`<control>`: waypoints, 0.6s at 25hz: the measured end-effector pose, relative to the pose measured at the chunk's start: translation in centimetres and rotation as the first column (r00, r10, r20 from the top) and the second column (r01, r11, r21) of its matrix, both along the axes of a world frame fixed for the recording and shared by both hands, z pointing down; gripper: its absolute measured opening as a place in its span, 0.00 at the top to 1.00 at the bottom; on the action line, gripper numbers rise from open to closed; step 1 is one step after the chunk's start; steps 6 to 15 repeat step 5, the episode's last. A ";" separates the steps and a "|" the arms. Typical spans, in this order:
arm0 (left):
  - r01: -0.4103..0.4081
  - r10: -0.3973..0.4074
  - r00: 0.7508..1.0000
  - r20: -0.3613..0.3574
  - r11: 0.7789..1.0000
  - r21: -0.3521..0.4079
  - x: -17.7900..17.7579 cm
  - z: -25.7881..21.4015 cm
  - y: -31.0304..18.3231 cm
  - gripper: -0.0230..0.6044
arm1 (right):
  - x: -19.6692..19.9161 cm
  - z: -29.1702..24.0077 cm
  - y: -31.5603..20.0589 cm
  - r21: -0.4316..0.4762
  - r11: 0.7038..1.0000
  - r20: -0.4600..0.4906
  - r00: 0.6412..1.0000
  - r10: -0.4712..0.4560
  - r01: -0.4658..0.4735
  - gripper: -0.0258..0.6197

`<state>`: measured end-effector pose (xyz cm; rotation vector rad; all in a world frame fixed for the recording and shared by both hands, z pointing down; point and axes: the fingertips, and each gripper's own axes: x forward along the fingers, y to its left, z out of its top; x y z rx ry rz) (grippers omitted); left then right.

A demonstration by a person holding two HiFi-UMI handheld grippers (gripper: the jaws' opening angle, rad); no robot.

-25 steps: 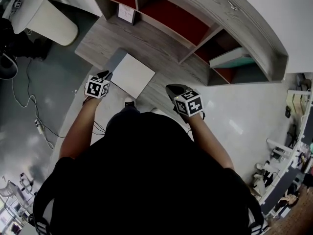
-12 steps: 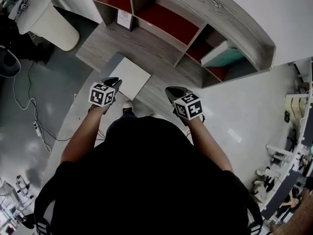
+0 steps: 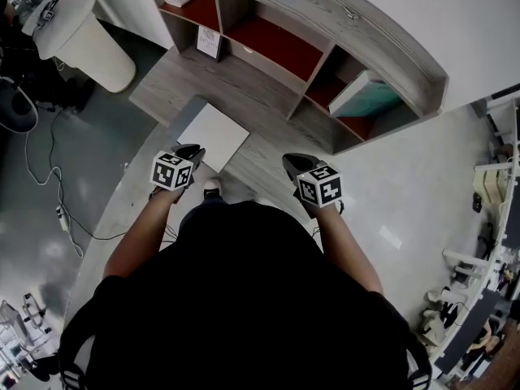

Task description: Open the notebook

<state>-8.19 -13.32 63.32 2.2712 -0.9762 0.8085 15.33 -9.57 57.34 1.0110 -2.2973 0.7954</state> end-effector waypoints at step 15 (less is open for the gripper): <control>0.017 -0.017 1.000 -0.020 1.000 -0.006 0.0 -0.1 0.0 0.84 | 0.6 0.2 0.4 -0.009 1.000 0.000 1.000 0.010 -0.010 0.96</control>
